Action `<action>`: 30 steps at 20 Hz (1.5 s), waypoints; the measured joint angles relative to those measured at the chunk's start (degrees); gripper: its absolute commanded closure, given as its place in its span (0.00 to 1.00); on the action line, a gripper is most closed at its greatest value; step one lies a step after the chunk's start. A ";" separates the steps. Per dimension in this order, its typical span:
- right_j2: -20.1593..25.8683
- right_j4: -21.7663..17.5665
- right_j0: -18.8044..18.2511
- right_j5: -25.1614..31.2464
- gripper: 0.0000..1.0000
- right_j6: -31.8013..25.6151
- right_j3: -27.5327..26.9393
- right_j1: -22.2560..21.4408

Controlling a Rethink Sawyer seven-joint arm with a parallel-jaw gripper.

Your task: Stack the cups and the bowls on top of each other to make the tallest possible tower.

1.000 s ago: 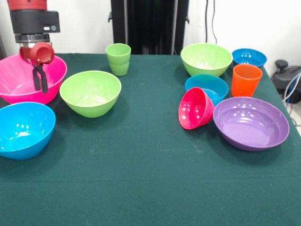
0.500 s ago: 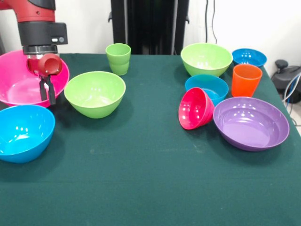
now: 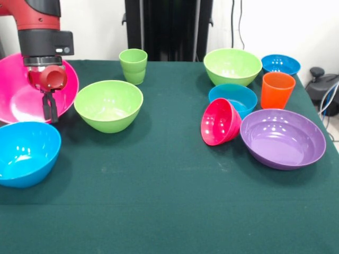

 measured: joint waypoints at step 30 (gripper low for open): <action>-0.88 6.83 -3.19 4.63 1.00 0.01 10.21 -15.71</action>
